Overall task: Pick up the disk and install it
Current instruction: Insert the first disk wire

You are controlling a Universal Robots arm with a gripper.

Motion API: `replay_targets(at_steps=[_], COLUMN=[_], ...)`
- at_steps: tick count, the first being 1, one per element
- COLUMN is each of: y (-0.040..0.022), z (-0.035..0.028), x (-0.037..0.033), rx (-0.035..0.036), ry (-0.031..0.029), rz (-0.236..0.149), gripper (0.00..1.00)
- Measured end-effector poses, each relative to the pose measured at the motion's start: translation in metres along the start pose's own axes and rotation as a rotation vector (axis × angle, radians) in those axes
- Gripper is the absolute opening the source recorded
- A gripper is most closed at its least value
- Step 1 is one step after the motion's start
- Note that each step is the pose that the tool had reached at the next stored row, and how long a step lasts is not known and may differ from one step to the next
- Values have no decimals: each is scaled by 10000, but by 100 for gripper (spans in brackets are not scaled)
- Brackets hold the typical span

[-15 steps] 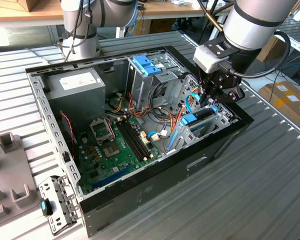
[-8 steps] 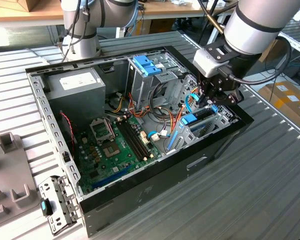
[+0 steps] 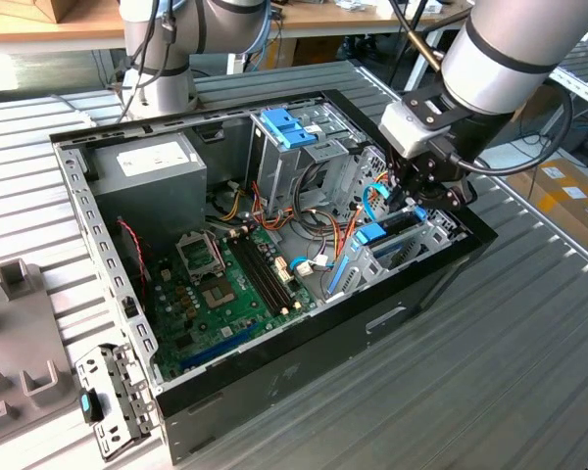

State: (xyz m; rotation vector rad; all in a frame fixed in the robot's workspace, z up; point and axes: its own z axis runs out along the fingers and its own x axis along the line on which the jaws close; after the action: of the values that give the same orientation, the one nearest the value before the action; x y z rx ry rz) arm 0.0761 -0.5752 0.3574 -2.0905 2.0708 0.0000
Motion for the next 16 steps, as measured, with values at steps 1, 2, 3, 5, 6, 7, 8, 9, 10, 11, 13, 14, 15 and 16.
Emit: replay_targets(at_steps=[1, 2, 3, 5, 6, 7, 8, 9, 10, 11, 13, 14, 15, 16], y=[0, 0, 0, -2, -7, -10, -13, -13, -14, -13, -13, -12, -12, -13], z=[1, 2, 2, 3, 5, 6, 6, 7, 7, 8, 12, 17, 21, 23], x=[0, 1, 1, 1, 1, 1, 1, 4, 10, 18, 19, 20, 21, 21], rx=[0, 0, 0, 0, -1, -2, -8, -15, -27, -45, -73, -85, -92, -92], ry=[1, 0, -2, -4, -6, -8, -11, -20, -32, -49, -78, -91, -94, -95], rz=[0, 0, 0, -2, -9, -21, -57, -108, -191, -320, -518, -607, -648, -651], gripper=[16, 16, 16, 16, 16, 16, 16, 16, 16, 16, 16, 16, 16, 16])
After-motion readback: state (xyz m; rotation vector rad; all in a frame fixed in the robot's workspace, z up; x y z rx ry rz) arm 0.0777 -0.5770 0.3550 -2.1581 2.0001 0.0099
